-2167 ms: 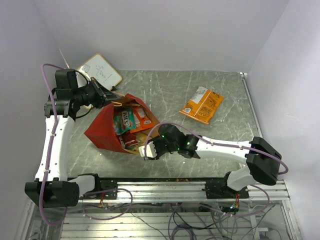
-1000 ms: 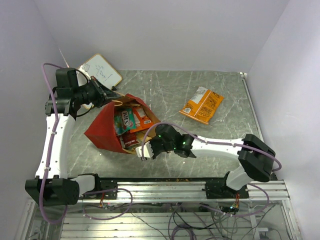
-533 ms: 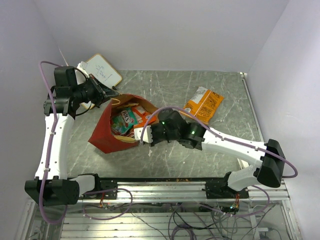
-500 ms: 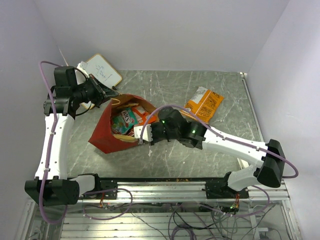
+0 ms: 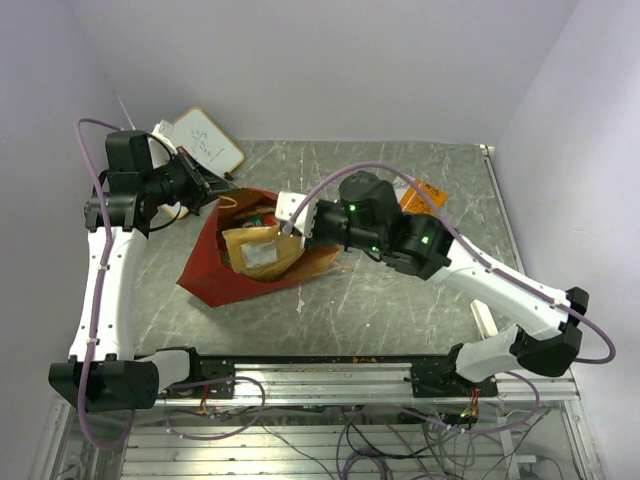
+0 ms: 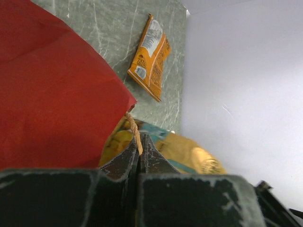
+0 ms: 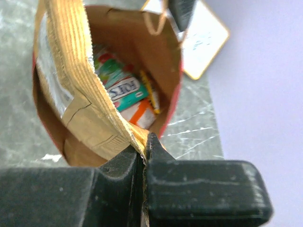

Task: Take the snacks out of the paper bag
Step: Take out the snack from the paper bag, then place the snack at the center of the board.

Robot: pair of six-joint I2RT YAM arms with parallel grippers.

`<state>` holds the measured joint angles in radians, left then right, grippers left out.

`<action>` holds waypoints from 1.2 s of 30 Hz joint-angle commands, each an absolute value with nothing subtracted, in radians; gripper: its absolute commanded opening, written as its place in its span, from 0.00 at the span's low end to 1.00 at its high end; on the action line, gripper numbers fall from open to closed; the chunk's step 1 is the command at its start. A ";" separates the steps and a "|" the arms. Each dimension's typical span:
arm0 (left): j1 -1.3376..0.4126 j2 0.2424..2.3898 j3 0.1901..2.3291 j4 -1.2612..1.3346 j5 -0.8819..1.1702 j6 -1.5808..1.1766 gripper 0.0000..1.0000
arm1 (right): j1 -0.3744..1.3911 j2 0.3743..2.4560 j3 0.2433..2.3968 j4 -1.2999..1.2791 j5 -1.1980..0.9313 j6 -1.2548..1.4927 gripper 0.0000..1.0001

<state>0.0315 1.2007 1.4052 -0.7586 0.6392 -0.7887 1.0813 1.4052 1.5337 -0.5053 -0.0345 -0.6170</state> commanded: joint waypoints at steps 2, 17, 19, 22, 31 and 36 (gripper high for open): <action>0.041 1.185 1.460 -0.790 0.586 -0.754 0.07 | 1.083 1.327 1.676 -0.524 0.090 -0.611 0.00; 0.042 1.163 1.507 -0.912 0.461 -0.662 0.07 | 1.038 1.250 1.677 -0.372 0.590 -0.704 0.00; 0.042 1.171 1.518 -0.917 0.475 -0.652 0.07 | 0.953 1.259 1.674 -0.361 0.550 -0.711 0.00; 0.041 1.176 1.533 -0.923 0.492 -0.640 0.07 | 0.718 1.269 1.649 -0.340 0.400 -0.652 0.00; 0.040 1.187 1.542 -0.933 0.549 -0.615 0.07 | 0.379 1.357 1.453 -0.127 0.303 -0.699 0.00; 0.033 1.201 1.549 -0.935 0.560 -0.608 0.07 | 0.225 1.422 1.371 -0.035 0.223 -0.714 0.00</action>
<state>0.0311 1.1969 1.5120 -0.9409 0.5209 -0.6285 0.3084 1.3933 1.3987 -0.1951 0.2970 -0.6914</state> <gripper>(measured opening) 0.076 0.007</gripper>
